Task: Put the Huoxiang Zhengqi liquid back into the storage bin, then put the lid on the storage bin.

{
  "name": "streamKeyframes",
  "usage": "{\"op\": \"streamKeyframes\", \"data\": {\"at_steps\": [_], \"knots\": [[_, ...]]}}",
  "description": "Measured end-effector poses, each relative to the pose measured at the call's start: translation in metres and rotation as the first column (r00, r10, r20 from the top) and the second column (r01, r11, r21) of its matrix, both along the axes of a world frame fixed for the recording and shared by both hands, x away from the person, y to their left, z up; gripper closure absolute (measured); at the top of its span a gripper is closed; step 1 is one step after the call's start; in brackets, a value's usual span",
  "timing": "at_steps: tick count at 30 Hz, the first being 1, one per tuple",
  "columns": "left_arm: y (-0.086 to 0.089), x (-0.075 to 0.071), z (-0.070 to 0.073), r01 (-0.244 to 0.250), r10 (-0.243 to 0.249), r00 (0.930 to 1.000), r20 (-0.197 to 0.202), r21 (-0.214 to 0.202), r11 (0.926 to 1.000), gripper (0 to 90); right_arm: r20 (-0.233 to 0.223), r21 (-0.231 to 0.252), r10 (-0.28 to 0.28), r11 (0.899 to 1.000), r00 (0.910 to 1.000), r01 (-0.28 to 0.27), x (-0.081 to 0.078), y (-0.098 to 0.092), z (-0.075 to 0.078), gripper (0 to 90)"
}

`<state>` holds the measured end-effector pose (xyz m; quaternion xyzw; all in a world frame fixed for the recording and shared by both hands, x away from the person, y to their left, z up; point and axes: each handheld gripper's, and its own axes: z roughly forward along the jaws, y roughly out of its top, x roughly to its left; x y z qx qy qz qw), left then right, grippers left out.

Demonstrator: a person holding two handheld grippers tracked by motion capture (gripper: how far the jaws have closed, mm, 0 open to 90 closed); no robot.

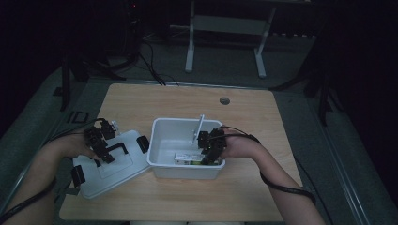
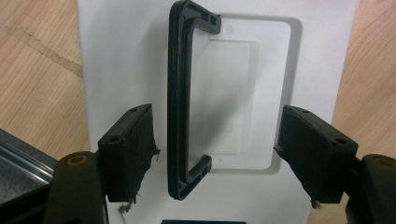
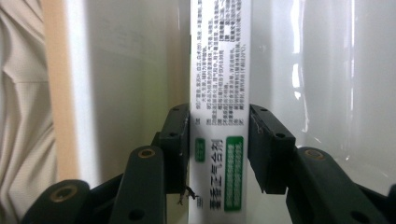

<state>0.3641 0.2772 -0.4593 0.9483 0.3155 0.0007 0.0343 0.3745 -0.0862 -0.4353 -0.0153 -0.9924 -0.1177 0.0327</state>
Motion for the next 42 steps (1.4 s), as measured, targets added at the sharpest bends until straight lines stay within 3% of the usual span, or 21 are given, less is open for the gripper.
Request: {"op": "streamKeyframes", "data": {"at_steps": [6,7,16,17,22,25,26,28,29,30,31,32,33,34,35,36,37,39,42], "knots": [[0.0,0.0,0.001,0.002,-0.002,1.0,-0.009,-0.002,1.0,27.4,0.015,0.057,-0.02,0.998,0.9997,0.019,0.001,-0.01,0.018,58.5],[0.0,0.0,0.0,0.0,0.0,0.9999,-0.012,0.002,1.0,27.4,0.015,0.096,-0.03,0.995,0.9994,0.029,0.002,-0.015,0.025,57.5],[0.0,-0.001,0.003,0.002,-0.002,1.0,-0.005,-0.014,0.9999,27.4,0.055,0.176,-0.084,0.982,0.9949,0.073,0.003,-0.038,0.046,49.4],[0.0,-0.002,0.004,0.02,-0.02,0.9998,0.002,-0.018,0.9996,27.4,0.072,0.204,-0.11,0.974,0.9913,0.093,0.004,-0.047,0.051,46.0],[0.002,-0.002,0.005,0.014,-0.014,0.9999,0.009,-0.035,0.9993,31.4,0.115,0.271,-0.2,0.949,0.9729,0.163,0.008,-0.076,0.058,32.6],[0.002,-0.002,0.005,0.035,-0.034,0.9992,0.021,-0.023,0.9991,36.8,0.116,0.303,-0.256,0.929,0.9596,0.212,0.009,-0.095,0.058,23.7],[0.002,-0.002,0.005,0.035,-0.034,0.9992,0.021,-0.023,0.9991,40.2,0.116,0.303,-0.256,0.929,0.9596,0.212,0.009,-0.095,0.058,23.7],[0.002,-0.001,0.005,0.041,-0.041,0.9987,0.03,-0.011,0.9991,40.3,0.108,0.316,-0.284,0.918,0.9526,0.238,0.009,-0.107,0.055,20.2],[0.002,-0.001,0.004,0.045,-0.045,0.9982,0.04,-0.01,0.9989,42.9,0.102,0.332,-0.321,0.903,0.9417,0.271,0.009,-0.12,0.05,15.3],[0.002,-0.001,0.004,0.045,-0.045,0.9982,0.04,-0.01,0.9989,43.0,0.102,0.332,-0.321,0.903,0.9417,0.271,0.009,-0.12,0.05,15.3],[0.002,-0.001,0.004,0.042,-0.042,0.9984,0.039,-0.015,0.999,43.0,0.099,0.331,-0.334,0.899,0.9375,0.285,0.009,-0.126,0.047,13.5],[0.001,-0.001,0.003,0.052,-0.052,0.9978,0.041,-0.015,0.9985,43.0,0.097,0.34,-0.358,0.889,0.9286,0.307,0.009,-0.132,0.043,13.6],[0.001,-0.001,0.003,0.052,-0.052,0.9978,0.041,-0.015,0.9985,43.1,0.097,0.34,-0.358,0.889,0.9286,0.307,0.009,-0.132,0.043,13.6],[0.001,0.0,0.002,0.045,-0.044,0.9981,0.042,-0.016,0.9989,43.1,0.094,0.378,-0.417,0.855,0.9041,0.355,0.009,-0.151,0.03,13.9],[0.001,0.0,0.001,0.046,-0.045,0.9981,0.041,-0.023,0.9987,43.1,0.099,0.38,-0.425,0.852,0.8996,0.361,0.009,-0.156,0.027,13.8],[0.001,0.0,0.0,0.046,-0.044,0.9981,0.042,-0.029,0.9985,43.1,0.098,0.391,-0.448,0.838,0.8887,0.38,0.008,-0.162,0.022,14.0],[0.001,0.0,0.0,0.048,-0.047,0.9981,0.042,-0.026,0.9985,43.1,0.086,0.415,-0.47,0.819,0.8787,0.397,0.007,-0.17,0.016,14.1],[0.001,0.001,-0.003,0.05,-0.049,0.9979,0.043,-0.016,0.9987,43.1,0.094,0.449,-0.499,0.793,0.8612,0.411,0.005,-0.182,0.005,14.4],[-0.001,0.001,-0.006,0.051,-0.051,0.9977,0.045,-0.017,0.9985,44.3,0.08,0.484,-0.526,0.763,0.8469,0.428,0.001,-0.195,-0.015,14.9]]}}
